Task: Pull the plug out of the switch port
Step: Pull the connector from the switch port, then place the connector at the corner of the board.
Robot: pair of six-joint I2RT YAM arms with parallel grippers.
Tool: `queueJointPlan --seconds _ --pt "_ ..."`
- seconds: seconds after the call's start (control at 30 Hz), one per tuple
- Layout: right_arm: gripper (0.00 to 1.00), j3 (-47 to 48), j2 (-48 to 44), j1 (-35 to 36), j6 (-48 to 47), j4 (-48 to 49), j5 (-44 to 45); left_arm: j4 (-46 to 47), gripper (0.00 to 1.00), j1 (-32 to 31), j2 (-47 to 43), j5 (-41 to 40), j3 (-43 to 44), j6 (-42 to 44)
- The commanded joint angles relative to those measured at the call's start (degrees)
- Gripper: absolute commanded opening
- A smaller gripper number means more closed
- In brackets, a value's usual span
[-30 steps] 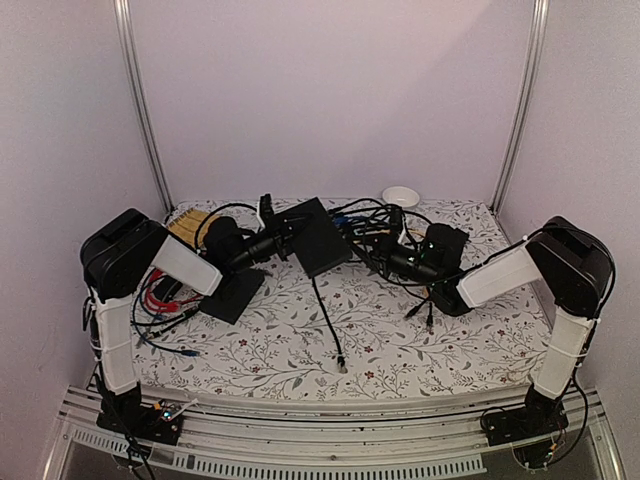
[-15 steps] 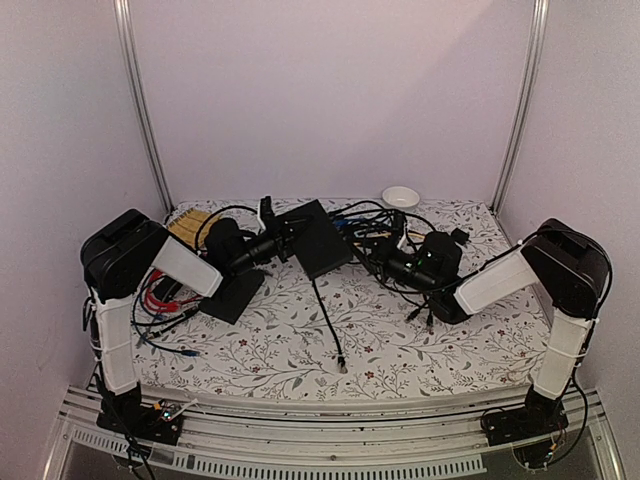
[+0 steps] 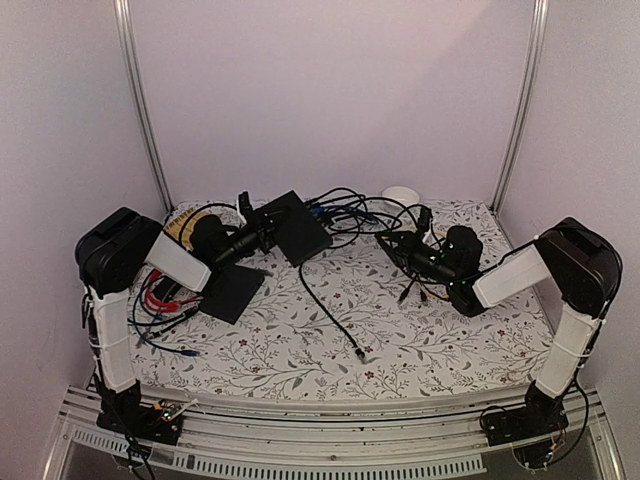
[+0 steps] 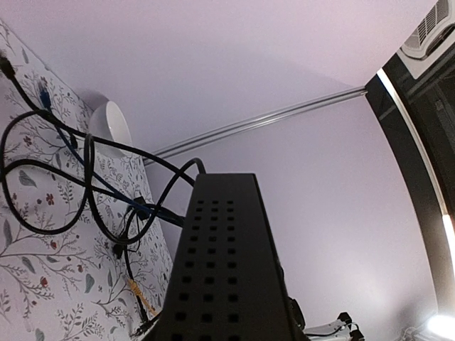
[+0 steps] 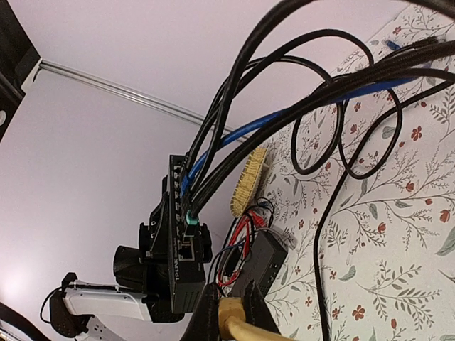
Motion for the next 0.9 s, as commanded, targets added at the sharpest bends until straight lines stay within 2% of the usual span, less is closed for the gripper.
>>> queueJointPlan --seconds 0.0,0.17,0.37,0.57,0.87 --pt "0.02 0.8 -2.0 0.6 -1.6 -1.1 -2.5 8.2 0.0 -0.3 -3.8 -1.1 0.6 -0.3" --pt "0.02 2.9 -4.6 0.6 -3.4 -4.4 -6.9 6.2 0.0 -0.2 -4.4 -1.0 0.9 1.9" --pt "0.02 5.5 -12.0 0.6 -9.1 -15.4 -11.3 3.3 0.0 -0.1 -4.4 -0.4 2.2 4.6" --pt "0.02 5.4 -18.2 0.6 -13.2 -23.5 -10.8 2.3 0.0 -0.1 -4.4 -0.1 4.0 5.2" --pt "0.02 5.5 -23.2 -3.7 -16.0 -26.5 -6.8 0.6 0.0 -0.1 -8.3 1.6 2.1 7.6"
